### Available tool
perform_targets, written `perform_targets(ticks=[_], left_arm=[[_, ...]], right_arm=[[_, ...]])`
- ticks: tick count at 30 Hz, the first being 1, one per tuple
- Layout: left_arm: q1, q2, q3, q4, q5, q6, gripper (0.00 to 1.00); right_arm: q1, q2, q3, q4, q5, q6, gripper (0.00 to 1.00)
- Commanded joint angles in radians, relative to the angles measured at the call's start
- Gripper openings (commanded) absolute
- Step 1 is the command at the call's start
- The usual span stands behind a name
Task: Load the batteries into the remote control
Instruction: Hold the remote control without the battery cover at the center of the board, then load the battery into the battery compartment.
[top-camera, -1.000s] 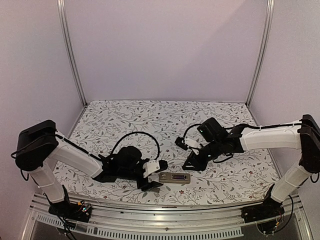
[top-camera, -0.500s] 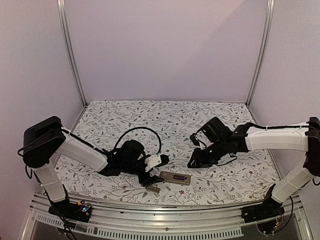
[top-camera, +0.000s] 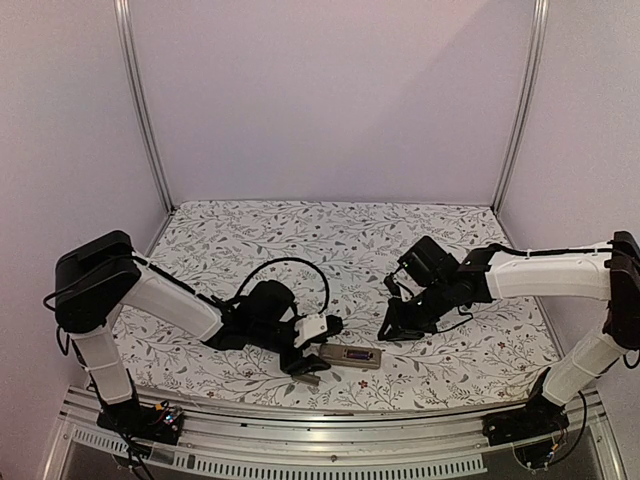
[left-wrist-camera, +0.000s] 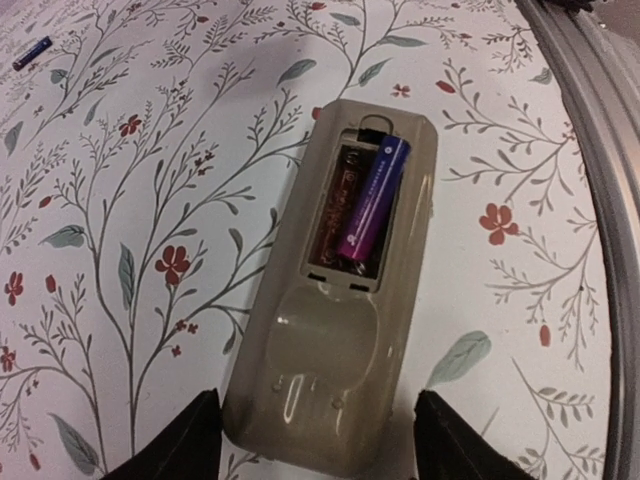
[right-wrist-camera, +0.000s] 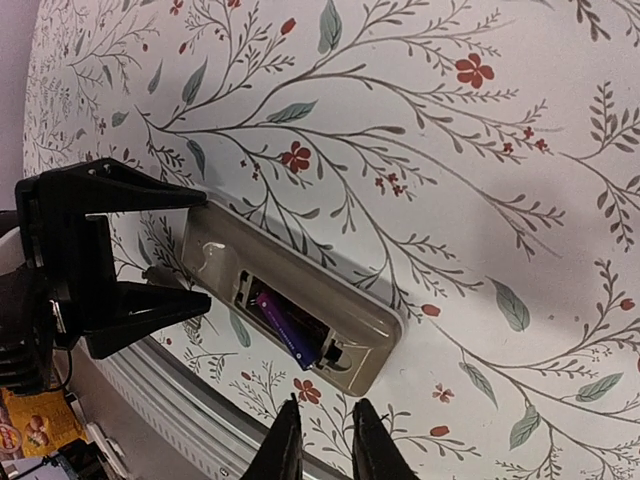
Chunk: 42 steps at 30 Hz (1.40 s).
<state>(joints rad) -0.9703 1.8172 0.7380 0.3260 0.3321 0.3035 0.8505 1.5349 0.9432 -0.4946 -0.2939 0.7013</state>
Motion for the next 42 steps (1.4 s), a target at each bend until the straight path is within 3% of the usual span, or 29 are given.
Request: perform_targets(ticks=[1, 12, 24, 42], left_arm=[[-0.001, 0.025, 0.019, -0.020, 0.005, 0.000, 0.64], [-0.074, 0.019, 0.024, -0.003, -0.057, -0.060, 0.54], [-0.163, 0.009, 0.013, 0.049, -0.208, -0.200, 0.54], [-0.178, 0.013, 0.008, 0.064, -0.219, -0.199, 0.54]], right_arm=[[0.002, 0.016, 0.026, -0.019, -0.004, 0.014, 0.17], [0.019, 0.040, 0.037, -0.036, -0.010, 0.029, 0.15], [0.041, 0.086, 0.070, -0.109, 0.033, 0.043, 0.15], [0.048, 0.152, 0.075, -0.092, 0.038, 0.048, 0.11]])
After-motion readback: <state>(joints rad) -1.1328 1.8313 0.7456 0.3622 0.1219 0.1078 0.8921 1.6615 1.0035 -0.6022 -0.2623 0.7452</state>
